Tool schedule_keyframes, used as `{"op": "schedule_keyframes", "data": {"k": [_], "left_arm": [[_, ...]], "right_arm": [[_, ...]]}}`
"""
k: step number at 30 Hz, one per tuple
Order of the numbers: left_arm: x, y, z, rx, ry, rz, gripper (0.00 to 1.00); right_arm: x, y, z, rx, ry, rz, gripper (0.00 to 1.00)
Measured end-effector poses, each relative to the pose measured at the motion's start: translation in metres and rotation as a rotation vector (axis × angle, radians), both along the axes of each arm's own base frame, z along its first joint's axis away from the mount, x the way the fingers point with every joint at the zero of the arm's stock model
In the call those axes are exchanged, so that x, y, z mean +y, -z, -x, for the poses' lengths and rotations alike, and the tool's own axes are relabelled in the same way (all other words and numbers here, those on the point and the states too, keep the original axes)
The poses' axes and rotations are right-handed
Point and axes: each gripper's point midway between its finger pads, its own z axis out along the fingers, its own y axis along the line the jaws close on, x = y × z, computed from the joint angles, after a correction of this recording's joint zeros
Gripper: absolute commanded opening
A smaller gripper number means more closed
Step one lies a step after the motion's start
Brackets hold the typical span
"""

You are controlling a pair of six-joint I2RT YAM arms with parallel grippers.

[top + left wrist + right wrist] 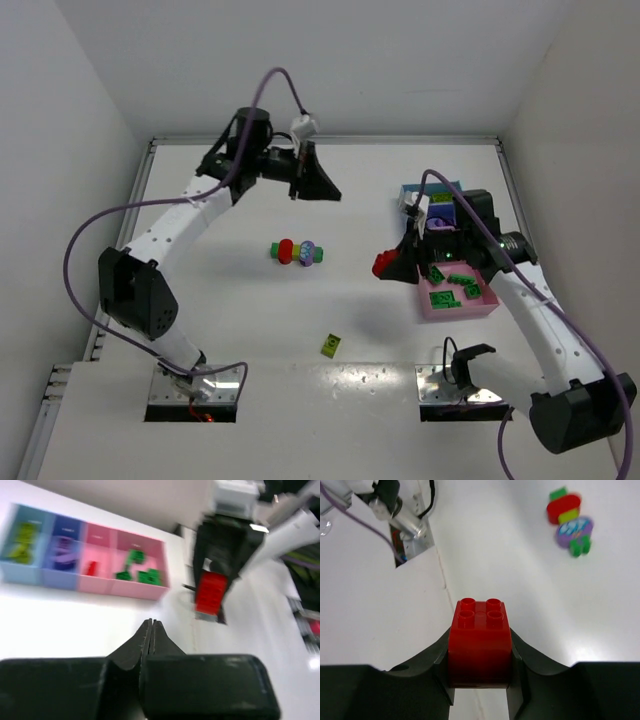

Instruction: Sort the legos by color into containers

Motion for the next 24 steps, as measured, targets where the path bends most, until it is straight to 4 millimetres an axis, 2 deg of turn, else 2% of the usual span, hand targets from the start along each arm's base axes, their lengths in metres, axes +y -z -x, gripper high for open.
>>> {"op": "schedule_keyframes", "data": {"k": [2, 4, 5, 6, 7, 8, 9, 10, 12, 19, 22, 24], "left_arm": [[0.021, -0.005, -0.026, -0.014, -0.088, 0.006, 0.00], [0.029, -0.008, -0.033, -0.019, -0.120, 0.009, 0.00], [0.029, -0.010, -0.032, -0.023, -0.116, 0.014, 0.08], [0.026, -0.012, -0.028, -0.026, -0.103, 0.019, 0.31], [0.025, -0.013, -0.025, -0.030, -0.089, 0.025, 0.42], [0.023, -0.014, -0.021, -0.027, -0.072, 0.030, 0.49], [0.021, -0.013, -0.017, -0.019, -0.059, 0.032, 0.61], [0.020, -0.011, -0.014, -0.014, -0.049, 0.032, 0.65], [0.017, -0.001, -0.006, 0.018, -0.023, 0.024, 0.70], [-0.002, 0.038, 0.031, 0.125, 0.079, -0.023, 0.70], [-0.017, 0.047, 0.055, 0.143, 0.138, -0.042, 0.70], [-0.024, 0.048, 0.063, 0.138, 0.157, -0.048, 0.70]], "right_arm": [[-0.003, 0.012, 0.008, 0.062, 0.004, 0.022, 0.00], [-0.005, 0.016, 0.013, 0.087, 0.003, 0.034, 0.00], [-0.005, 0.016, 0.014, 0.091, 0.003, 0.036, 0.00], [-0.006, 0.017, 0.015, 0.095, 0.003, 0.038, 0.00], [-0.006, 0.017, 0.015, 0.098, 0.001, 0.039, 0.00], [-0.006, 0.017, 0.016, 0.097, -0.002, 0.039, 0.00], [-0.005, 0.017, 0.017, 0.090, -0.012, 0.037, 0.00], [-0.005, 0.017, 0.018, 0.085, -0.027, 0.034, 0.00], [-0.003, 0.015, 0.022, 0.081, -0.067, 0.025, 0.00], [0.008, -0.005, 0.015, 0.039, -0.179, -0.020, 0.00], [0.015, -0.005, 0.008, 0.065, -0.188, -0.019, 0.00], [0.019, 0.001, 0.003, 0.101, -0.173, -0.004, 0.00]]}}
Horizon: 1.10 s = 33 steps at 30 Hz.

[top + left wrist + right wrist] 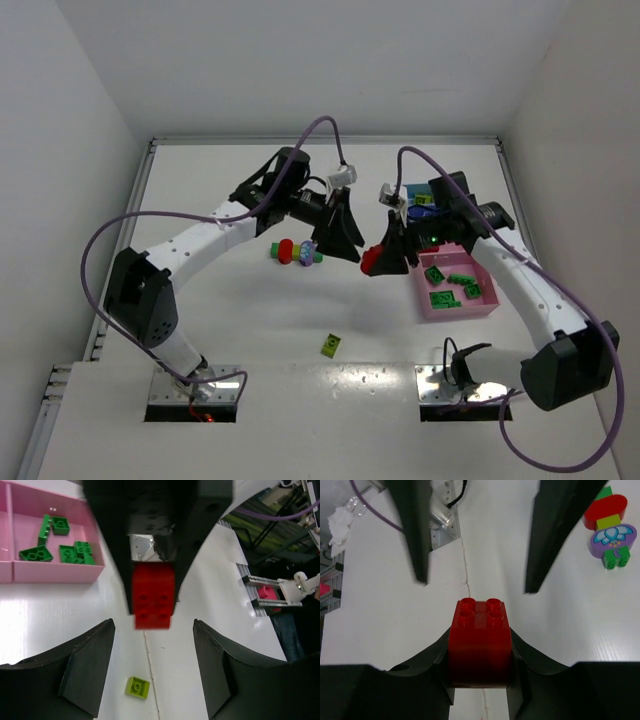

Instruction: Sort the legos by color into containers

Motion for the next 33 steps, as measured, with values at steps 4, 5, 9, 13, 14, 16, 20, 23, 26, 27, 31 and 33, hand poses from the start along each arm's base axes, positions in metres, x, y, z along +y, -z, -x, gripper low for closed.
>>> {"op": "schedule_keyframes", "data": {"k": [4, 5, 9, 13, 14, 16, 20, 23, 26, 27, 31, 33], "left_arm": [[-0.010, 0.002, 0.011, -0.006, 0.019, -0.010, 0.67], [-0.010, 0.003, 0.011, -0.008, 0.016, -0.012, 0.66], [-0.011, 0.003, 0.009, -0.013, 0.006, -0.015, 0.61], [-0.012, 0.004, 0.007, -0.022, -0.004, -0.016, 0.58], [-0.013, 0.004, 0.007, -0.025, -0.007, -0.016, 0.58], [-0.013, 0.004, 0.006, -0.028, -0.012, -0.018, 0.55], [-0.014, 0.006, 0.002, -0.038, -0.031, -0.026, 0.37], [-0.014, 0.006, 0.003, -0.046, -0.026, -0.022, 0.21], [-0.014, 0.006, 0.003, -0.045, -0.022, -0.021, 0.05], [-0.014, 0.006, 0.004, -0.047, -0.019, -0.019, 0.00], [-0.013, 0.007, 0.004, -0.052, -0.015, -0.017, 0.00], [-0.013, 0.007, 0.004, -0.058, -0.011, -0.013, 0.00]], "right_arm": [[0.006, 0.009, -0.009, 0.044, 0.029, 0.029, 0.00], [0.008, 0.009, -0.010, 0.051, 0.034, 0.031, 0.00], [0.012, 0.006, -0.015, 0.048, 0.050, 0.036, 0.00], [0.014, 0.001, -0.019, 0.046, 0.057, 0.032, 0.00], [0.014, 0.001, -0.019, 0.048, 0.058, 0.032, 0.00], [0.015, 0.000, -0.020, 0.050, 0.058, 0.030, 0.00], [0.015, 0.000, -0.019, 0.062, 0.057, 0.025, 0.00], [0.016, -0.001, -0.018, 0.066, 0.055, 0.024, 0.00], [0.016, -0.001, -0.018, 0.066, 0.054, 0.024, 0.00], [0.016, -0.001, -0.018, 0.066, 0.054, 0.024, 0.02], [0.016, 0.000, -0.018, 0.066, 0.055, 0.027, 0.40], [0.016, 0.000, -0.018, 0.071, 0.060, 0.030, 0.67]]}}
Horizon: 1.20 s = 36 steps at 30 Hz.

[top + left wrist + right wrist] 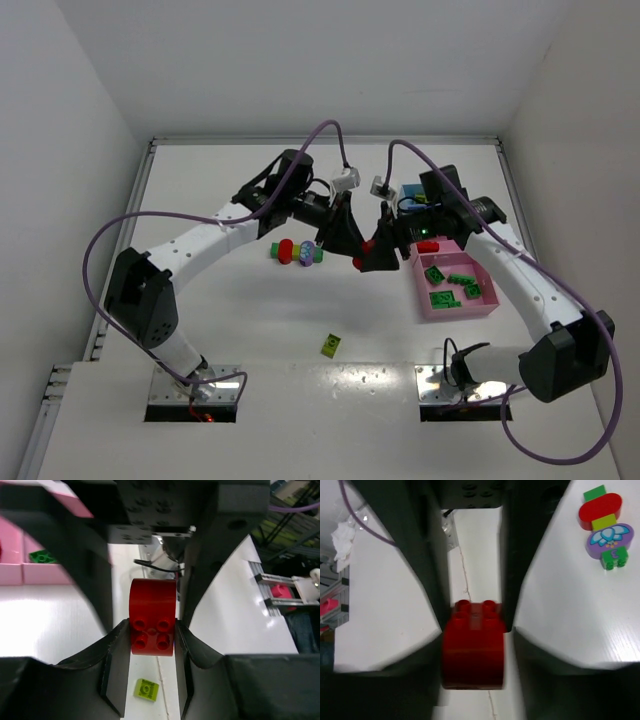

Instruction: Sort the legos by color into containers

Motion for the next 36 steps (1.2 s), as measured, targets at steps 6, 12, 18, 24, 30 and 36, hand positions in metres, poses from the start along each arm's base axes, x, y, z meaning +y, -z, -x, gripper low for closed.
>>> {"op": "schedule_keyframes", "data": {"k": [6, 12, 18, 24, 30, 36], "left_arm": [[0.004, -0.004, 0.006, 0.025, 0.036, 0.017, 0.00], [0.017, -0.020, -0.005, 0.042, 0.011, 0.064, 0.00], [0.032, -0.028, -0.016, 0.077, -0.032, 0.110, 0.00], [0.032, -0.032, -0.015, 0.098, -0.027, 0.125, 0.00], [0.032, -0.038, -0.014, 0.101, -0.016, 0.139, 0.00], [0.032, -0.040, -0.014, 0.101, -0.014, 0.144, 0.00]], "right_arm": [[-0.002, -0.003, -0.006, -0.039, 0.027, 0.001, 0.82], [-0.008, -0.005, 0.002, -0.071, 0.035, -0.010, 0.80], [-0.008, -0.010, 0.003, -0.082, 0.036, -0.052, 0.76], [-0.002, -0.023, -0.004, -0.102, 0.039, -0.109, 0.76], [0.006, -0.030, -0.012, -0.092, 0.036, -0.155, 0.73], [0.015, -0.032, -0.020, -0.047, 0.032, -0.189, 0.68]]}}
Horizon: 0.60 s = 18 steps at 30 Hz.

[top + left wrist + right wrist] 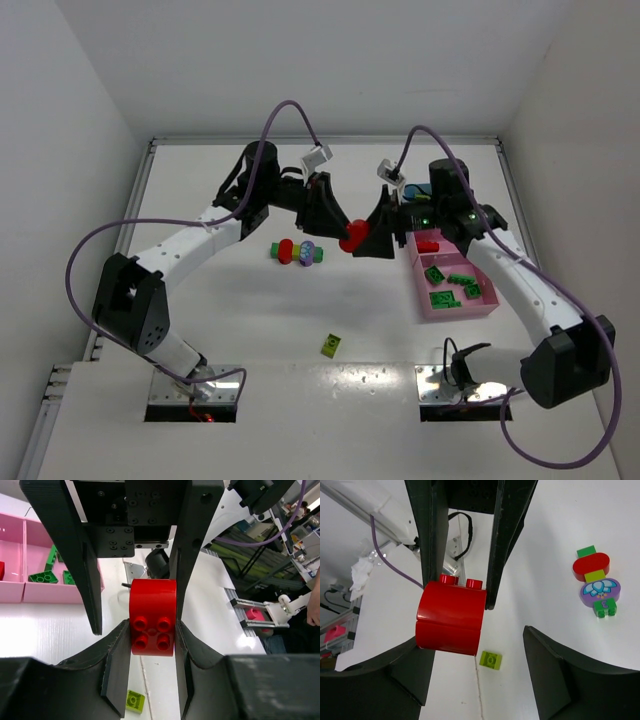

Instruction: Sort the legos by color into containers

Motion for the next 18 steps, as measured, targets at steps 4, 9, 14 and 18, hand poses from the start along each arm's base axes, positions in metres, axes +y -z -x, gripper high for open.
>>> {"op": "schedule_keyframes", "data": {"k": [4, 9, 14, 18], "left_arm": [[0.000, 0.000, -0.001, -0.004, -0.003, 0.002, 0.00], [-0.001, -0.001, -0.002, -0.012, -0.008, 0.007, 0.00], [-0.001, 0.001, -0.005, -0.001, -0.023, 0.001, 0.00], [-0.001, 0.001, -0.006, -0.002, -0.029, 0.002, 0.00]], "right_arm": [[0.003, -0.007, -0.001, 0.000, -0.007, -0.018, 0.61], [0.007, -0.016, -0.002, -0.017, -0.023, -0.041, 0.46], [0.008, -0.018, 0.000, -0.001, -0.033, -0.049, 0.14], [0.009, -0.017, 0.000, -0.003, -0.036, -0.051, 0.01]]}}
